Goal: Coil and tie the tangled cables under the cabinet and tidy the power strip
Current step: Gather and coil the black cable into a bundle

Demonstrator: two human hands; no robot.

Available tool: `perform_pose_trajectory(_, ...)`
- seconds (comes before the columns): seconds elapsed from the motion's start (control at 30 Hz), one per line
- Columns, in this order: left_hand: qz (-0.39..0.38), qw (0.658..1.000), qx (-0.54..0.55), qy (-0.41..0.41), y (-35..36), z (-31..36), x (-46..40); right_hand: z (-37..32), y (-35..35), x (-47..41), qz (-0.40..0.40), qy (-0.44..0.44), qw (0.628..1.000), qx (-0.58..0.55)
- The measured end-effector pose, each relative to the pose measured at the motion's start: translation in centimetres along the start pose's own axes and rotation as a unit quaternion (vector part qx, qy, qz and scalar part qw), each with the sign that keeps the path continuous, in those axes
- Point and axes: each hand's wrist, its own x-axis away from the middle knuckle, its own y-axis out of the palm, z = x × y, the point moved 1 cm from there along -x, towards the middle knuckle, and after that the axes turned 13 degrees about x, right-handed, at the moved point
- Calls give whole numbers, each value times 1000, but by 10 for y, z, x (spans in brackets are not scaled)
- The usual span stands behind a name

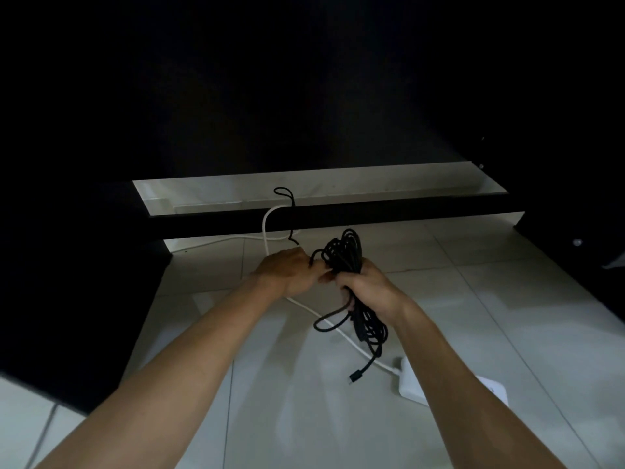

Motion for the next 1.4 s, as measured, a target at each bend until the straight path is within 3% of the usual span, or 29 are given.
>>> perform_pose_trajectory(0.07,-17,996,85,-30,1,-3,-4,1,0,0,-15,13,999,-43)
perform_pose_trajectory(0.13,-18,968,249,-29,1,-7,-7,3,-1,0,-33,34,987,-151)
perform_pose_trajectory(0.2,30,892,450,-30,0,-9,-9,6,-4,0,-45,40,970,-236)
perform_pose_trajectory(0.3,89,741,665,-14,-10,-8,-10,12,-7,3,-63,59,976,-199)
perform_pose_trajectory(0.37,96,706,702,5,-19,-7,-11,19,-7,5,-73,85,987,-112)
perform_pose_trajectory(0.47,118,687,717,11,-24,-4,-10,30,-7,7,-70,132,988,-28)
perform_pose_trajectory(0.57,130,661,739,14,-19,-3,-13,41,-8,5,-19,184,982,30)
perform_pose_trajectory(0.6,137,680,720,15,-16,-5,-17,45,-8,5,5,193,981,19)
perform_pose_trajectory(0.63,146,723,675,23,-12,-9,-22,48,-8,4,28,197,980,-20)
perform_pose_trajectory(0.7,159,849,502,55,-5,-18,-28,52,-12,0,69,195,966,-153)
perform_pose_trajectory(0.73,159,892,417,72,-1,-22,-28,52,-15,-1,82,188,954,-218)
perform_pose_trajectory(0.83,152,944,271,115,12,-27,-26,48,-26,-6,98,146,915,-363)
perform_pose_trajectory(1.0,141,967,167,129,13,-23,-22,34,-28,-12,100,65,872,-475)
perform_pose_trajectory(1.13,196,966,129,107,10,-19,-24,19,-19,-9,16,16,897,-441)
perform_pose_trajectory(1.27,228,932,265,99,-1,-14,-30,17,-4,-4,-117,45,959,-254)
perform_pose_trajectory(1.33,223,909,341,92,-8,-14,-30,25,3,-5,-96,100,977,-160)
perform_pose_trajectory(1.4,195,888,408,83,-11,-12,-27,34,7,-8,-25,149,982,-118)
